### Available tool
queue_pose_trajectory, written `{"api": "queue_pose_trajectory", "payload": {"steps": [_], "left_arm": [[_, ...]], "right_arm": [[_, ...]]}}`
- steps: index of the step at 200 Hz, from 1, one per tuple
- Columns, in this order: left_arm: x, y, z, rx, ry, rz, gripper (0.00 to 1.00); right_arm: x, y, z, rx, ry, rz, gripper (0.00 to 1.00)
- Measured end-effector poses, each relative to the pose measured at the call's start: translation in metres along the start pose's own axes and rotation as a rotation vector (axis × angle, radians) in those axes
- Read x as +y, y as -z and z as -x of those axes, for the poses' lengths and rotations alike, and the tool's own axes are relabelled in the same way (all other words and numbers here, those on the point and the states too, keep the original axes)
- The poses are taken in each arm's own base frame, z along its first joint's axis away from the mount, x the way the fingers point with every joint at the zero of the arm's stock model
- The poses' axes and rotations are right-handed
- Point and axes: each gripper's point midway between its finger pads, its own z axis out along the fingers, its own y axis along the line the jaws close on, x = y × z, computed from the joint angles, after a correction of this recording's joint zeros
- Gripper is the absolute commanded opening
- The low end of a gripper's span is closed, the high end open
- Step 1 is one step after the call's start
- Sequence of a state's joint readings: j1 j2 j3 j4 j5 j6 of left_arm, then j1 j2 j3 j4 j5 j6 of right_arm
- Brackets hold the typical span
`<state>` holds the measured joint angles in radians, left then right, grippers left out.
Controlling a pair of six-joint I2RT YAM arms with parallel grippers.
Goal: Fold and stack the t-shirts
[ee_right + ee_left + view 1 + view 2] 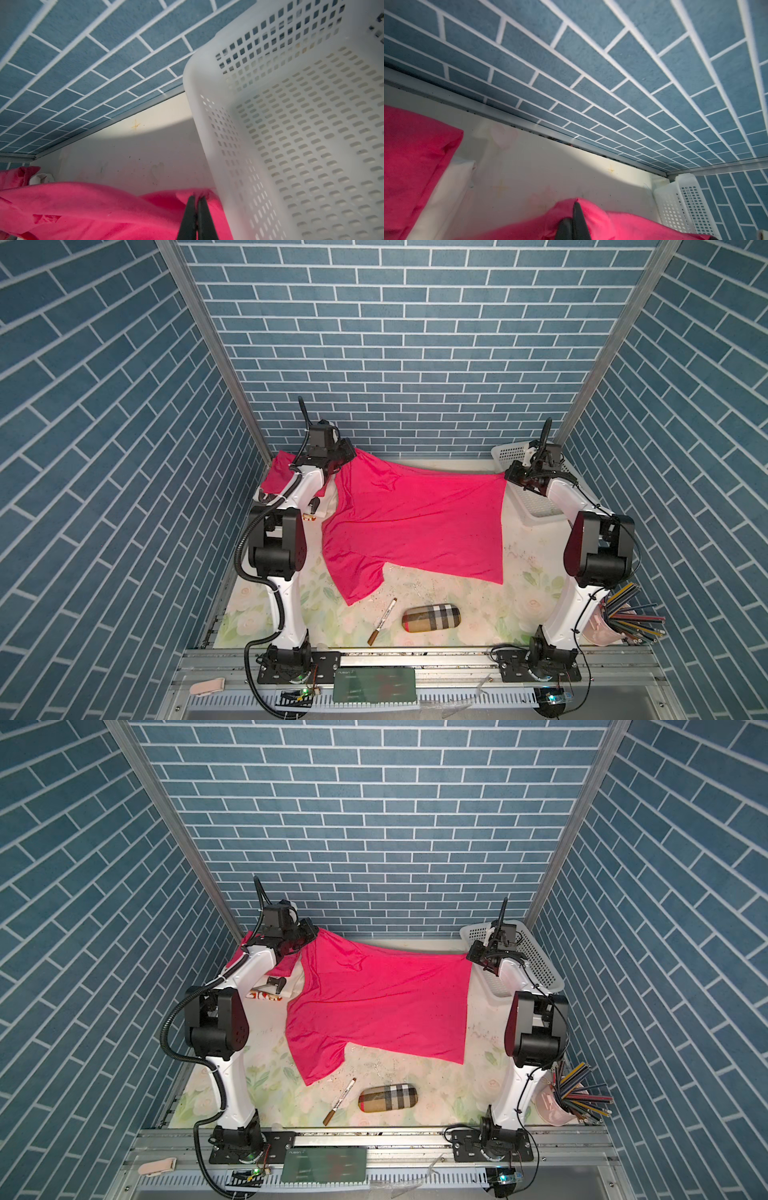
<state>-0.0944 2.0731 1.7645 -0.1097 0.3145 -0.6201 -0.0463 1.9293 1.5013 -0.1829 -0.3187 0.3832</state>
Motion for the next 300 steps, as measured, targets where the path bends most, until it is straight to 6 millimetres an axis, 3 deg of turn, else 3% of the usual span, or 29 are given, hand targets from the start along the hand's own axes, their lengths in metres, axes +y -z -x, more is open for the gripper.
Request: {"api": "queue_pose_trajectory", "payload": {"steps": [36,65,100,130,151,225,255,300], "left_arm": [[0.029,-0.016,-0.022,0.07,0.03,0.057,0.0],[0.045,-0.024,-0.032,0.112,0.046,0.082,0.0],[0.057,-0.022,-0.032,0.121,0.063,0.087,0.0],[0.074,-0.015,-0.045,0.144,0.093,0.103,0.0],[0.078,-0.012,-0.051,0.158,0.112,0.105,0.0],[0.066,-0.011,-0.049,0.168,0.132,0.051,0.0],[0.056,-0.008,-0.045,0.173,0.14,0.019,0.0],[0.03,0.018,-0.038,0.167,0.137,-0.033,0.0]], "right_arm": [[-0.006,0.004,-0.024,0.038,-0.014,-0.003,0.0],[-0.01,0.006,-0.055,0.087,-0.024,-0.008,0.0],[-0.013,0.011,-0.085,0.123,-0.031,-0.014,0.0],[-0.015,0.014,-0.098,0.138,-0.034,-0.017,0.0],[-0.015,0.014,-0.1,0.14,-0.034,-0.017,0.0],[-0.004,0.017,-0.073,0.09,-0.016,0.0,0.0],[-0.004,0.018,-0.071,0.09,-0.017,0.0,0.0],[-0.001,0.023,-0.069,0.09,-0.017,0.0,0.0]]}}
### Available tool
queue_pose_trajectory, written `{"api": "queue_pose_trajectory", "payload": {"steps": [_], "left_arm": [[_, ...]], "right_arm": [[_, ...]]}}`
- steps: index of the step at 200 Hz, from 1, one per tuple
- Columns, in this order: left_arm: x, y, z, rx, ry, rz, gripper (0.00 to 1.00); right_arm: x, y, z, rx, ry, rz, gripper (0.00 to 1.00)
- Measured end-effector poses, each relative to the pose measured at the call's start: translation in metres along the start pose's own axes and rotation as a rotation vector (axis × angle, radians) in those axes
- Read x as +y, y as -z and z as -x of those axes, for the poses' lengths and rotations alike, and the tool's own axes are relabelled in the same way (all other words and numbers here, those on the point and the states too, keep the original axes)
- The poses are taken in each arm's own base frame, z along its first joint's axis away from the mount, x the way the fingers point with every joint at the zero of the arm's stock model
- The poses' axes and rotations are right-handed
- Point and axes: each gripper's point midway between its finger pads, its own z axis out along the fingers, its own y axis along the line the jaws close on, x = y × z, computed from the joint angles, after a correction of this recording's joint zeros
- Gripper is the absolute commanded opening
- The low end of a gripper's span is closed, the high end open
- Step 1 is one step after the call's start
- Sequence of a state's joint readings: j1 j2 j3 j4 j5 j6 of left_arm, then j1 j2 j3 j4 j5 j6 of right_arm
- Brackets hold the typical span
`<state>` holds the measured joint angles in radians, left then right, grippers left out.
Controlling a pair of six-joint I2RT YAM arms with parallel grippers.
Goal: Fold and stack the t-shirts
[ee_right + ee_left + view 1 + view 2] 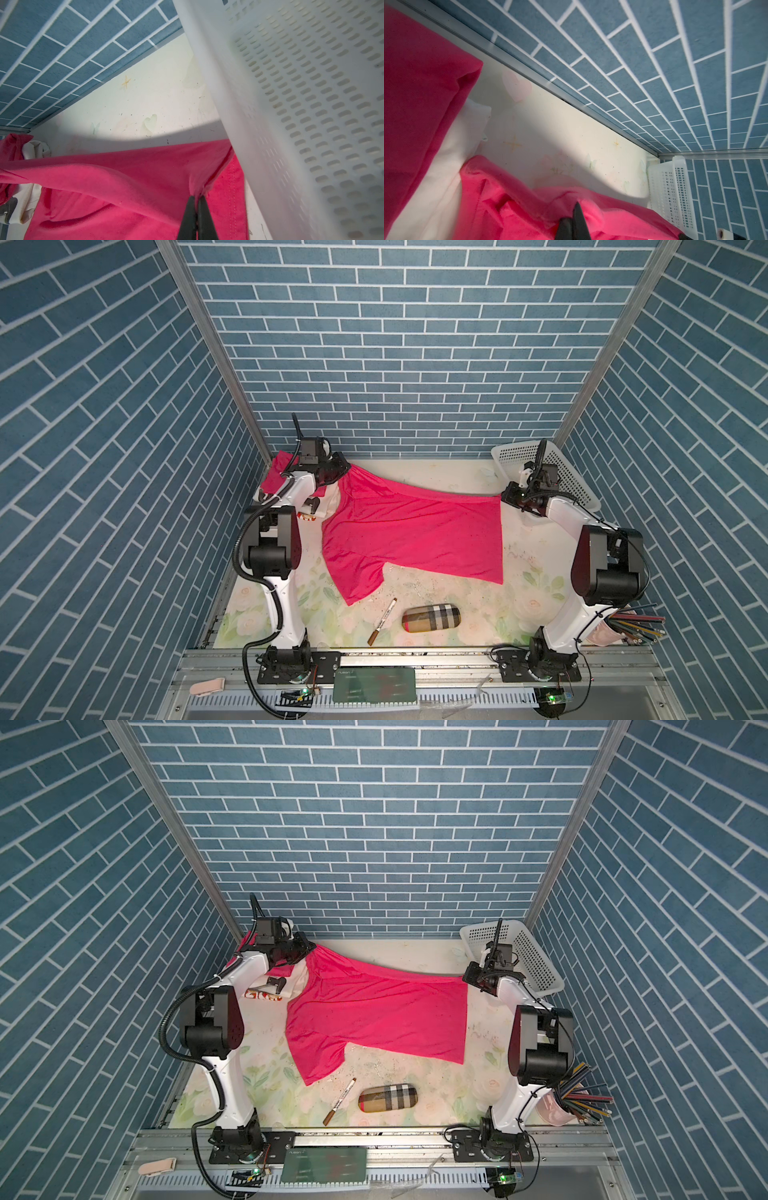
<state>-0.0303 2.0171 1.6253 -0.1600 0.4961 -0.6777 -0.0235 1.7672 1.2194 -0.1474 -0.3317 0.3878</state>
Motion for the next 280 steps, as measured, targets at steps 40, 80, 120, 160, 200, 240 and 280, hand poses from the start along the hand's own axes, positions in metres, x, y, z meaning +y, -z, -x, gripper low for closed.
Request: {"api": "queue_pose_trajectory", "payload": {"steps": [40,80,120,160,200,240,280], "left_arm": [[-0.02,0.03,-0.006,-0.015,-0.019,-0.036,0.0],[-0.009,0.035,-0.028,0.02,-0.004,-0.02,0.0],[-0.004,0.029,-0.031,0.036,0.006,-0.009,0.0],[-0.006,-0.004,-0.005,0.032,0.009,-0.021,0.0],[-0.004,-0.045,0.022,0.02,0.006,-0.035,0.0],[0.02,-0.084,0.012,0.056,0.037,-0.019,0.03],[0.048,-0.126,-0.003,0.098,0.04,0.002,0.46]], "right_arm": [[0.004,0.004,0.008,-0.017,0.007,0.007,0.0],[0.005,0.004,0.01,-0.022,0.008,0.008,0.0],[0.005,0.004,0.01,-0.022,0.009,0.009,0.0],[0.009,0.005,0.021,-0.035,0.013,0.012,0.0],[0.009,-0.006,0.031,-0.039,0.014,0.016,0.0],[-0.002,-0.032,0.015,0.019,-0.001,0.004,0.0],[0.005,-0.044,0.011,0.037,0.01,0.013,0.0]]}}
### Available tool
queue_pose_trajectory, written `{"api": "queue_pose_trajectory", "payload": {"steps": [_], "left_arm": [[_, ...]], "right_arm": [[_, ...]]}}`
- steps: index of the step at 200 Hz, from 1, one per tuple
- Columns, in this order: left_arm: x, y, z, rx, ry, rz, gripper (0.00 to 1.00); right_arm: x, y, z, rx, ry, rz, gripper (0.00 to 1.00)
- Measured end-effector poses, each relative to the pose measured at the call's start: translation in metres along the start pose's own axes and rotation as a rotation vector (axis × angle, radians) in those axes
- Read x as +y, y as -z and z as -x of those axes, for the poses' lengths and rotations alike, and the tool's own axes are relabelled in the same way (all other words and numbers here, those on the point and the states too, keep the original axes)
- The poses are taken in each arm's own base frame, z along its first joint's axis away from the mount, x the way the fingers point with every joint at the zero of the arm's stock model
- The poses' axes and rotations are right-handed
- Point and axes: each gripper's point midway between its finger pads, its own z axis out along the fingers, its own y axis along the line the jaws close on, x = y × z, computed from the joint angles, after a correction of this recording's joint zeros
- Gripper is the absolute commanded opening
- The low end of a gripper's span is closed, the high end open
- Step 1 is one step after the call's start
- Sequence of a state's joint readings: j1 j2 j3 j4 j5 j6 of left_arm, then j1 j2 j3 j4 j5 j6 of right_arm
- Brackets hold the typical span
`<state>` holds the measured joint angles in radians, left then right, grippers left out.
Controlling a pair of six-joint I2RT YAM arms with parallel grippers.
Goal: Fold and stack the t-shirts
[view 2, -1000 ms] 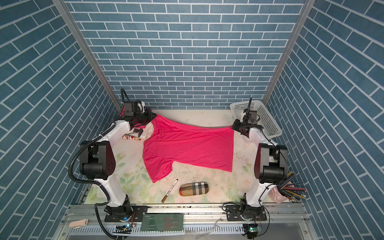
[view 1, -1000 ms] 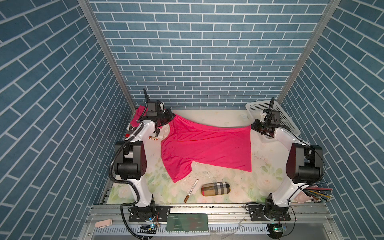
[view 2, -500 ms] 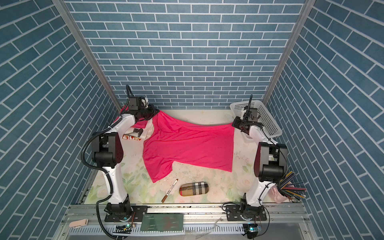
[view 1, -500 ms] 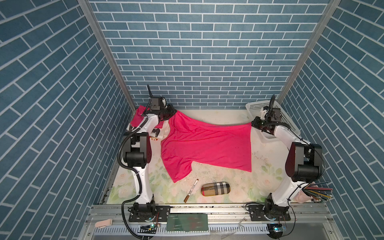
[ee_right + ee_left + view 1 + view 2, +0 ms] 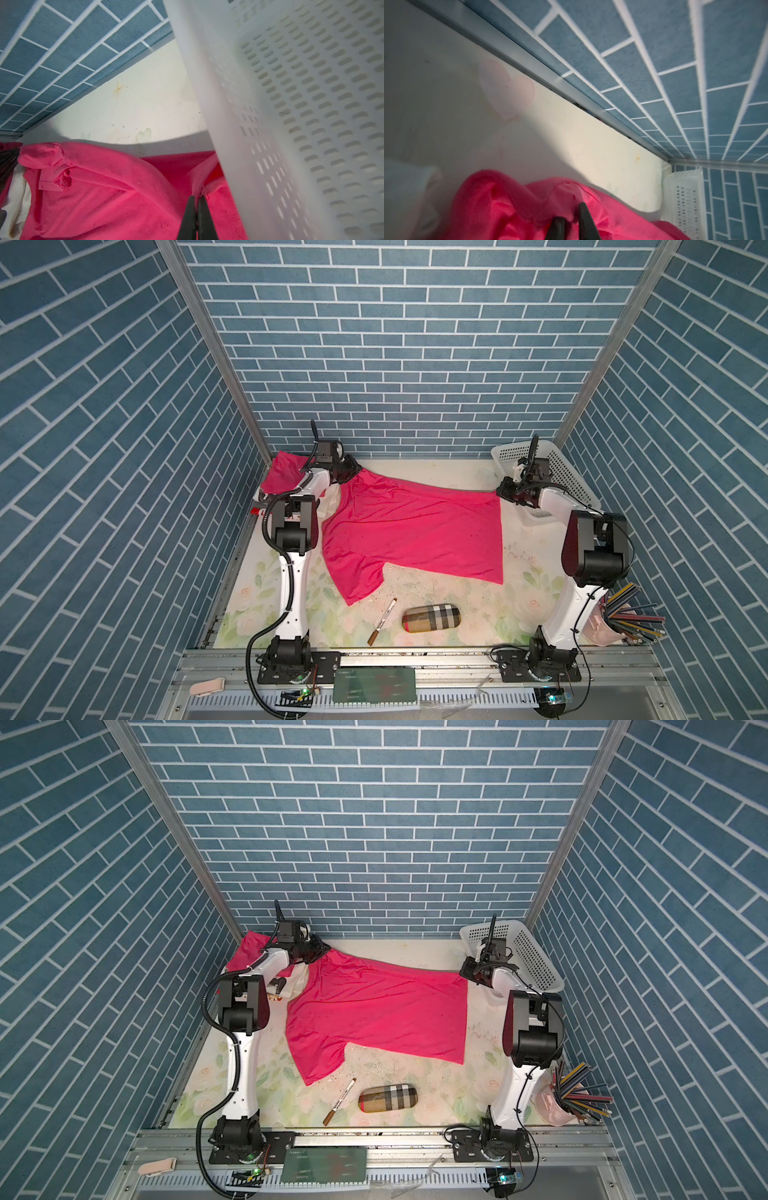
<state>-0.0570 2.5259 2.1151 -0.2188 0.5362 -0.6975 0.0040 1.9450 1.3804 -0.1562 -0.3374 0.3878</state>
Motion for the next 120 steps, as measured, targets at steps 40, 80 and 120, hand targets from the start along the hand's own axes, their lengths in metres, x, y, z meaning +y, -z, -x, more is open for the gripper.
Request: {"api": "queue_pose_trajectory", "payload": {"steps": [40,80,120], "left_arm": [[0.001,-0.006,0.014,-0.011,-0.055,0.052,0.65],[-0.01,0.036,0.022,-0.049,-0.115,0.174,0.78],[-0.042,0.09,0.008,-0.092,-0.235,0.244,0.77]], "right_arm": [[0.01,-0.002,0.0,-0.002,0.016,0.015,0.0],[0.012,-0.002,0.0,-0.002,0.019,0.021,0.0],[0.018,-0.003,0.0,-0.007,0.028,0.039,0.0]]}}
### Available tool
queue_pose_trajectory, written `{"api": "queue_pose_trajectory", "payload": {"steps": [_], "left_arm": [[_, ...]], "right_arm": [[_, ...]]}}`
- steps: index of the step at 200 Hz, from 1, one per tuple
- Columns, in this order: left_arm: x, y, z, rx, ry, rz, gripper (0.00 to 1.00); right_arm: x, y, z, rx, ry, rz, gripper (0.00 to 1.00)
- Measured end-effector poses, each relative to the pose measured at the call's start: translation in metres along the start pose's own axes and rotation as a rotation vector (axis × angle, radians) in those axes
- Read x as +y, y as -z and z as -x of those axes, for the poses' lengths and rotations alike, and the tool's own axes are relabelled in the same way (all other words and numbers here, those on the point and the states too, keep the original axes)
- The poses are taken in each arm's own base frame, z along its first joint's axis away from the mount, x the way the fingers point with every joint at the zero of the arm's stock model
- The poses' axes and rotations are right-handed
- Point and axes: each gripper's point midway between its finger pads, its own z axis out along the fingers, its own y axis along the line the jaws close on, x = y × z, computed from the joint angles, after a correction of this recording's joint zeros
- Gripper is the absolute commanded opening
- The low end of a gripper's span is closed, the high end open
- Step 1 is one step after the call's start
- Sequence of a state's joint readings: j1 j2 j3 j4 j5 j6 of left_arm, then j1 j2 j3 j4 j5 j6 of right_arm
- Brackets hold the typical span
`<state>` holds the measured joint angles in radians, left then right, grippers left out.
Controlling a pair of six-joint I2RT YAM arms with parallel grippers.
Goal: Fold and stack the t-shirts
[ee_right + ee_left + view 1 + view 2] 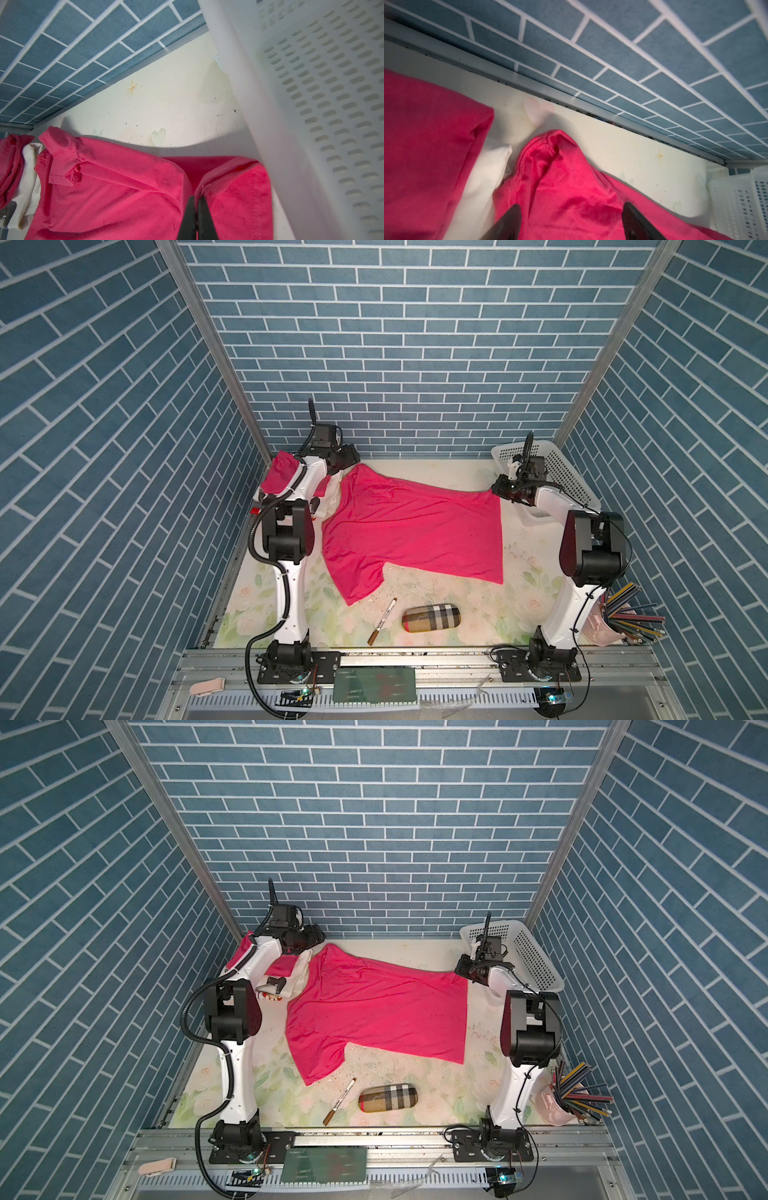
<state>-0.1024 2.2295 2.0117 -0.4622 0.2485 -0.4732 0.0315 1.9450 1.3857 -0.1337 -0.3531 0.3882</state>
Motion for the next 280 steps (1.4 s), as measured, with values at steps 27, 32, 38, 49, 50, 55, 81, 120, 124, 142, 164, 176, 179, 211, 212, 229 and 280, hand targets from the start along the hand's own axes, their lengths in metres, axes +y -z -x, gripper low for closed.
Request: {"api": "queue_pose_trajectory", "payload": {"steps": [27,32,38,49,50,55,81,120,124,142,164,176,179,211,212,229,280], "left_arm": [[-0.016,-0.006,-0.017,0.028,-0.072,-0.006,0.7],[-0.016,-0.011,-0.023,0.043,-0.083,-0.005,0.69],[-0.015,-0.017,-0.031,0.062,-0.092,0.002,0.68],[-0.008,-0.031,-0.046,0.102,-0.101,0.025,0.68],[-0.008,-0.032,-0.047,0.104,-0.102,0.027,0.68],[-0.004,-0.038,-0.054,0.124,-0.104,0.04,0.67],[0.017,-0.066,-0.071,0.179,-0.119,0.111,0.66],[0.028,-0.086,-0.062,0.168,-0.171,0.164,0.66],[0.028,-0.087,-0.059,0.163,-0.177,0.168,0.66],[0.033,-0.092,-0.056,0.154,-0.206,0.193,0.66],[0.041,-0.095,-0.064,0.178,-0.229,0.211,0.64],[0.044,-0.097,-0.071,0.192,-0.236,0.212,0.6],[0.045,-0.098,-0.072,0.197,-0.242,0.211,0.59],[0.042,-0.101,-0.072,0.193,-0.256,0.186,0.42],[0.042,-0.101,-0.072,0.194,-0.256,0.185,0.42],[0.041,-0.102,-0.073,0.196,-0.253,0.172,0.33],[0.038,-0.099,-0.076,0.202,-0.243,0.148,0.44]], "right_arm": [[0.005,-0.001,-0.001,0.0,0.008,0.014,0.0],[0.006,-0.002,-0.001,-0.001,0.009,0.016,0.0],[0.006,-0.002,-0.002,-0.001,0.01,0.019,0.0],[0.005,-0.003,-0.004,0.001,0.01,0.02,0.0],[0.005,-0.003,-0.004,0.002,0.009,0.019,0.0],[0.005,-0.003,-0.005,0.004,0.009,0.021,0.0],[0.004,-0.006,-0.013,0.019,0.006,0.023,0.0],[0.003,-0.007,-0.016,0.023,0.005,0.023,0.0],[0.004,-0.007,-0.016,0.022,0.006,0.023,0.0],[0.004,-0.007,-0.015,0.019,0.008,0.025,0.0],[0.005,-0.007,-0.015,0.017,0.01,0.026,0.0],[0.007,-0.007,-0.015,0.017,0.012,0.028,0.0],[0.007,-0.007,-0.015,0.017,0.012,0.029,0.0],[0.012,-0.009,-0.017,0.022,0.013,0.035,0.0],[0.012,-0.009,-0.018,0.023,0.014,0.036,0.0],[0.014,-0.009,-0.019,0.025,0.016,0.038,0.0],[0.014,-0.009,-0.018,0.025,0.016,0.038,0.0]]}}
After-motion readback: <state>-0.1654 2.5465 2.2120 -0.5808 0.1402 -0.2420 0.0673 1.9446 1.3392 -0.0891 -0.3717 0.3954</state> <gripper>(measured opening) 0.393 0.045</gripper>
